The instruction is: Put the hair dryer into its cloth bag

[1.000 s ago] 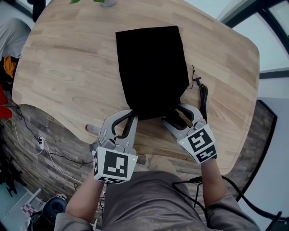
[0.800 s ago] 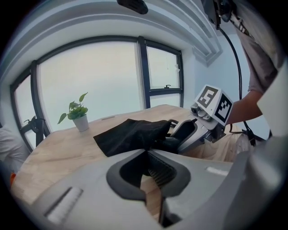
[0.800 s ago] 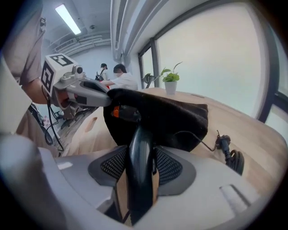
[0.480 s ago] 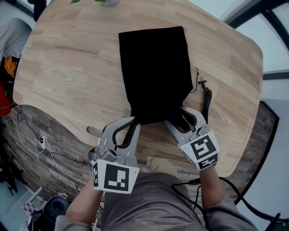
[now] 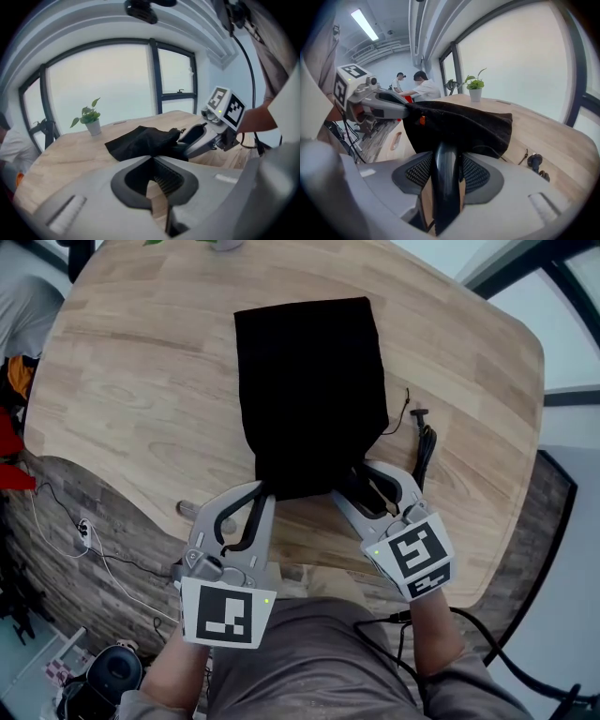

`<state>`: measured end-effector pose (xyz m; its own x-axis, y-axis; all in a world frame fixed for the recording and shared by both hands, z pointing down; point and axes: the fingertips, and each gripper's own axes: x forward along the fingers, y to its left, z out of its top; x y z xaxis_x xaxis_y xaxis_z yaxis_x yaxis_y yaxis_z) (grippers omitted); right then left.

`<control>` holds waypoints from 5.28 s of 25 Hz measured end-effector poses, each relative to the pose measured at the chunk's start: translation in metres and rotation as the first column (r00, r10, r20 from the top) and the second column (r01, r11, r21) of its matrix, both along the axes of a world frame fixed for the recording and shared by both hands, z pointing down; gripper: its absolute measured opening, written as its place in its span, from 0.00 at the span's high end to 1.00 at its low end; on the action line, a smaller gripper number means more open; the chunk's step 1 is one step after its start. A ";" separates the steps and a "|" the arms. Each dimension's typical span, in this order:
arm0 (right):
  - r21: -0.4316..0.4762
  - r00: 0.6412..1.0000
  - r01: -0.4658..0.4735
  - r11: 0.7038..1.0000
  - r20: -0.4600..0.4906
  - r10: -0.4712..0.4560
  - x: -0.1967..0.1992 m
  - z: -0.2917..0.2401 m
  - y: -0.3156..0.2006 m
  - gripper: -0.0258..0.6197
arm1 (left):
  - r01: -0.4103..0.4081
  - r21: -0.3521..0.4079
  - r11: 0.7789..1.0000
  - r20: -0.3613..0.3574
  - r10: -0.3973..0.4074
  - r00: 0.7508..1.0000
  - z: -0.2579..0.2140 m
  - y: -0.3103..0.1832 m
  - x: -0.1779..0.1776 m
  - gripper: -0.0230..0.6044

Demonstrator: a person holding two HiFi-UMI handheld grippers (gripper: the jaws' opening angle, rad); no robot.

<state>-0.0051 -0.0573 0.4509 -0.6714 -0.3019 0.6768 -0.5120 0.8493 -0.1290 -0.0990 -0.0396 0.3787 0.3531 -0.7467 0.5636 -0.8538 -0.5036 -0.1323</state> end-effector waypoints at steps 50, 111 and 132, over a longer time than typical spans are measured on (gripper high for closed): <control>0.199 0.999 0.030 0.980 0.015 -0.033 -0.018 -0.014 -0.007 0.53 | 0.111 -0.150 0.983 -0.300 -0.152 0.942 -0.006 0.014 -0.007 0.93; 0.003 0.815 -0.569 0.822 -0.130 0.565 0.136 0.053 -0.098 0.57 | -0.235 -0.110 0.966 0.175 0.252 0.952 -0.027 -0.044 0.077 0.95; 0.418 0.942 0.190 0.888 0.177 -0.285 0.052 -0.058 0.011 0.79 | -0.185 -0.232 0.955 0.123 0.217 0.968 -0.026 -0.051 0.076 0.95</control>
